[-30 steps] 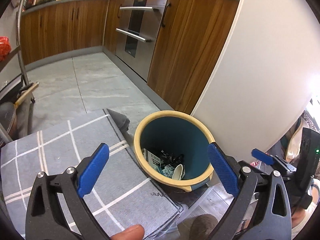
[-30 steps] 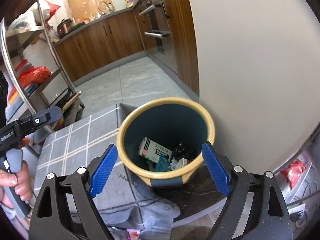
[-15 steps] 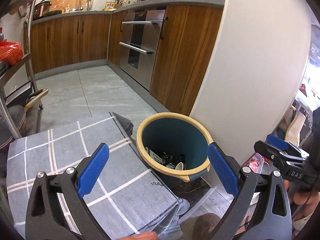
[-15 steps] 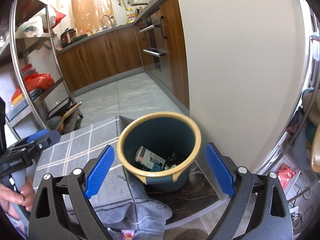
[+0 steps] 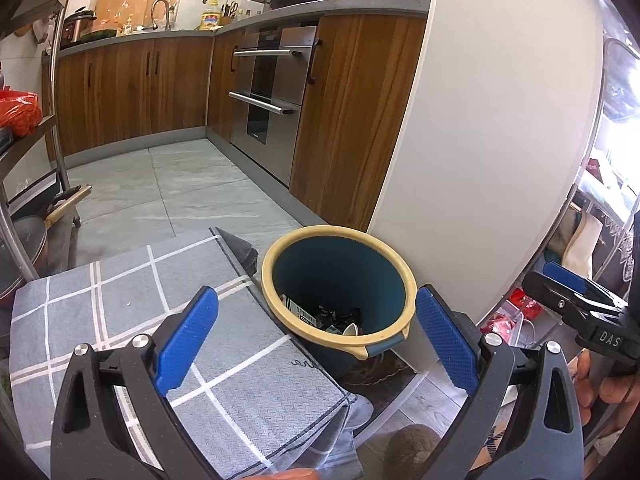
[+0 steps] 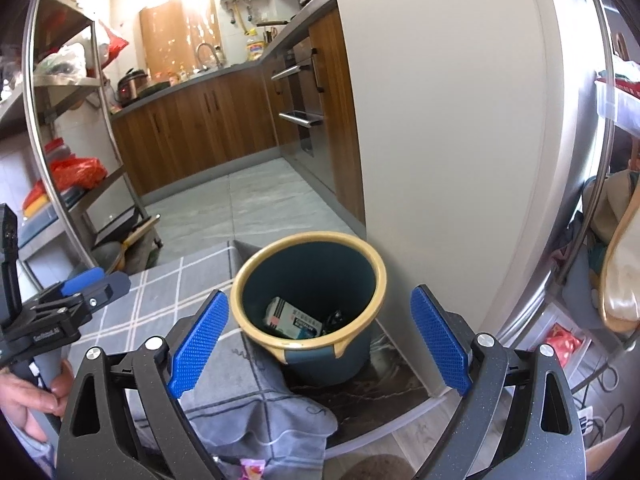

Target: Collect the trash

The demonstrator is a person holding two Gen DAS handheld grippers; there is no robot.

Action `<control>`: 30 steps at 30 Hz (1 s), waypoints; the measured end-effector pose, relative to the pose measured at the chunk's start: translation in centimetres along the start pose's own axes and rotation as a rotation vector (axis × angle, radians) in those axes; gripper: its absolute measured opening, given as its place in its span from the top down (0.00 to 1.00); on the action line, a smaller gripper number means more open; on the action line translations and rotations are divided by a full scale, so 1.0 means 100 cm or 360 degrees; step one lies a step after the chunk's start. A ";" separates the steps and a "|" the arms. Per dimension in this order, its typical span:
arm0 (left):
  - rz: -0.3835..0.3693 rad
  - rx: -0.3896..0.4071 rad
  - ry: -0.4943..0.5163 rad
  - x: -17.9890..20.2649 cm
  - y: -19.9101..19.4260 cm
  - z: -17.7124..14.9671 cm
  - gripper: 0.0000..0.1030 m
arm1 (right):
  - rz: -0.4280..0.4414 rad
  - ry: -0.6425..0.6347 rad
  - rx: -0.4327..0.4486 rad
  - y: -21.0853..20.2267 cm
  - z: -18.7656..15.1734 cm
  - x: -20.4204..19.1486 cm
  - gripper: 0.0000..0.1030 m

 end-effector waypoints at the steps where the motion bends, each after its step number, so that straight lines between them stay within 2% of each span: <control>1: 0.0002 -0.0003 0.0003 0.000 0.000 0.000 0.06 | 0.0001 -0.0001 0.0003 0.000 0.001 0.001 0.10; 30: -0.0002 -0.0005 0.0022 0.002 0.002 -0.002 0.06 | 0.0002 -0.0022 -0.0016 0.003 -0.001 -0.001 0.10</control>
Point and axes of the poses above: each gripper's, at about its wrist camera, not at the fingertips, and y roughly the way its jaws point, x to its right, z to its top, the point moved 1 cm from there along y, roughly the way its jaws point, and after that the axes turned 15 degrees about -z, right-handed, at the moved point
